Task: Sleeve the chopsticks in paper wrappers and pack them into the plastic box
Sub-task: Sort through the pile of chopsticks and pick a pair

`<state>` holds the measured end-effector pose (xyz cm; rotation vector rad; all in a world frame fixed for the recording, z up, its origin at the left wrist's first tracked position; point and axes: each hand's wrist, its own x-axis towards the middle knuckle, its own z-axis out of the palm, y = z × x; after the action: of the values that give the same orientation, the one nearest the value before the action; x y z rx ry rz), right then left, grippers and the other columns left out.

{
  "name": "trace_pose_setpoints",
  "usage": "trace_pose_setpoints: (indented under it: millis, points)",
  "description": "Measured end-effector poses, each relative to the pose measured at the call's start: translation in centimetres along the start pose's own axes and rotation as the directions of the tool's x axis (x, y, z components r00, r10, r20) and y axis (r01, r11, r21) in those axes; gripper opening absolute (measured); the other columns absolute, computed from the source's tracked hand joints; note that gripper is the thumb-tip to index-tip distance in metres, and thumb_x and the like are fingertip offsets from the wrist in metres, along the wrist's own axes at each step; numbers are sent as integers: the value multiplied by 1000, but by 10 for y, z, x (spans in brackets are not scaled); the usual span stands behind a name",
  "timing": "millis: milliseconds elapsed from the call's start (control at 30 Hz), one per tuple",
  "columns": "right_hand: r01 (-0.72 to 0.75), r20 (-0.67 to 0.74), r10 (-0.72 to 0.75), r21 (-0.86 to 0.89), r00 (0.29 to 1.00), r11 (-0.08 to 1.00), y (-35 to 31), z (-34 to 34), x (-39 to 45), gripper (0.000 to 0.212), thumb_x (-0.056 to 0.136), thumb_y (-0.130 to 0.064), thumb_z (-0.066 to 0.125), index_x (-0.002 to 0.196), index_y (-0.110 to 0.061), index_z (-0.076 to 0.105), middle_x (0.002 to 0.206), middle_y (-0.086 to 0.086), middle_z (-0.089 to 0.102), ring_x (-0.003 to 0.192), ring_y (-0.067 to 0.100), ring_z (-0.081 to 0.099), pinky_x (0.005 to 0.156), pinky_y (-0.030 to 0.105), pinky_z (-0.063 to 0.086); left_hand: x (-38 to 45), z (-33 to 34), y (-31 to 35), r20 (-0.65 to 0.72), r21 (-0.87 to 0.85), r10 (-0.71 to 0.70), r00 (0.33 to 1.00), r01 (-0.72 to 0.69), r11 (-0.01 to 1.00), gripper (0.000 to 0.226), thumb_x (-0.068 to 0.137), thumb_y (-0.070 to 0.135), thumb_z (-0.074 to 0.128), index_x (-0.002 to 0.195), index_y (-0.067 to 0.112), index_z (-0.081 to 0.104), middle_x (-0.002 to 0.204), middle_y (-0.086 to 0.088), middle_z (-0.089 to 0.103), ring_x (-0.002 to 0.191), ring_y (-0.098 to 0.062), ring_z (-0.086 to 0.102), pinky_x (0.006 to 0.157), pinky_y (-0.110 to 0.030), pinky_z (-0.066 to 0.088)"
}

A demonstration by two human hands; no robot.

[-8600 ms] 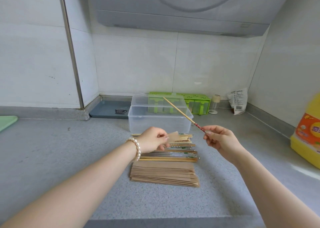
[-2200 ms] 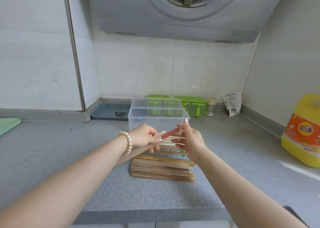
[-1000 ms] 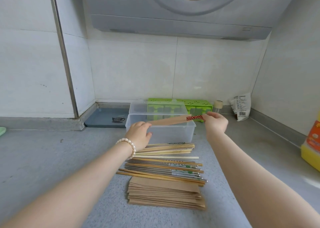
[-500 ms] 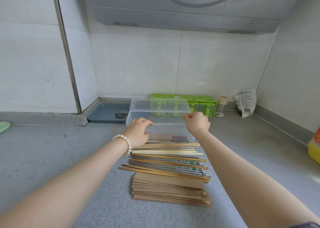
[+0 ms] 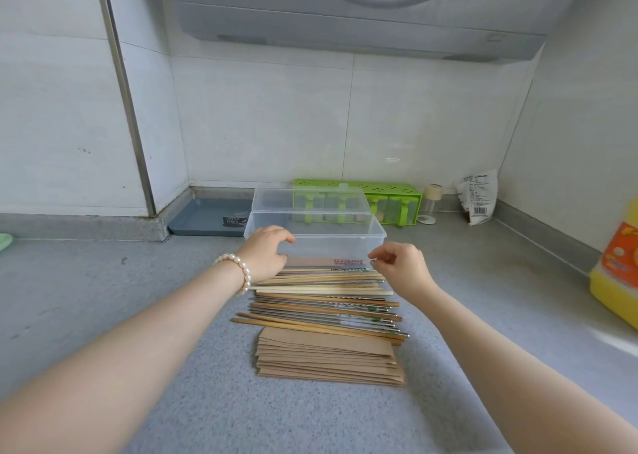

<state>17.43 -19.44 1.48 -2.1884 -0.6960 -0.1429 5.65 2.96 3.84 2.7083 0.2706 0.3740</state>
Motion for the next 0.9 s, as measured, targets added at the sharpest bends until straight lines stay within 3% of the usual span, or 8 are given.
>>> trace_pose_setpoints:
  millis: [133,233,300,400,567,667,800,900]
  points:
    - [-13,158,17,-30,987,999,6,-6,-8,7,81,-6,69,83,-12,72,76,0,66,74,14,61,70,21,47,-9,6,3,-114,53,42,993,-36,998,43,88,11,53,131,18,49,145,0,35,137,-17,25,112,-31,18]
    - [-9,258,35,-100,966,995,11,-12,-13,15,77,-9,74,70,-21,67,71,-5,64,69,11,59,68,21,49,-21,12,15,-182,59,131,975,-122,991,26,86,15,57,112,18,63,119,3,52,117,-14,42,105,-29,32]
    - [-6,326,49,-132,944,991,13,-16,-16,18,75,-12,76,66,-24,66,72,-1,67,68,12,60,70,25,53,-32,16,28,-37,7,170,985,-170,986,13,86,23,60,96,19,68,100,7,56,99,-10,53,95,-32,44]
    - [10,394,51,-151,918,989,12,-18,-22,13,74,-15,77,67,-23,68,76,1,68,69,12,60,74,28,53,-48,25,45,216,-12,206,954,-208,978,16,82,33,66,90,20,69,93,8,57,88,-9,55,85,-29,48]
    - [-21,484,76,-117,872,993,12,-20,-32,5,75,-14,76,80,-13,75,82,2,69,76,13,60,81,30,53,-59,36,42,254,50,206,945,-226,973,31,89,37,55,116,22,62,123,6,52,114,-10,47,102,-29,36]
    - [-12,361,67,-152,930,988,12,-17,-29,11,83,-19,69,91,-14,74,95,2,70,87,15,60,80,27,49,-52,36,34,238,135,155,959,-191,972,45,96,38,40,139,22,40,149,5,30,137,-13,25,114,-31,18]
    - [79,297,0,-253,955,964,6,0,-23,29,95,-22,50,121,-17,62,126,3,60,115,21,54,96,30,41,-35,41,29,283,257,62,957,-138,956,54,99,43,27,146,18,23,156,0,15,143,-17,12,116,-31,9]
    - [158,347,-37,-327,937,932,4,21,-14,35,97,-27,44,129,-17,54,131,6,55,121,27,50,100,35,40,-21,46,28,305,300,24,952,-120,946,59,98,47,23,147,15,19,156,-2,13,143,-19,12,116,-32,10]
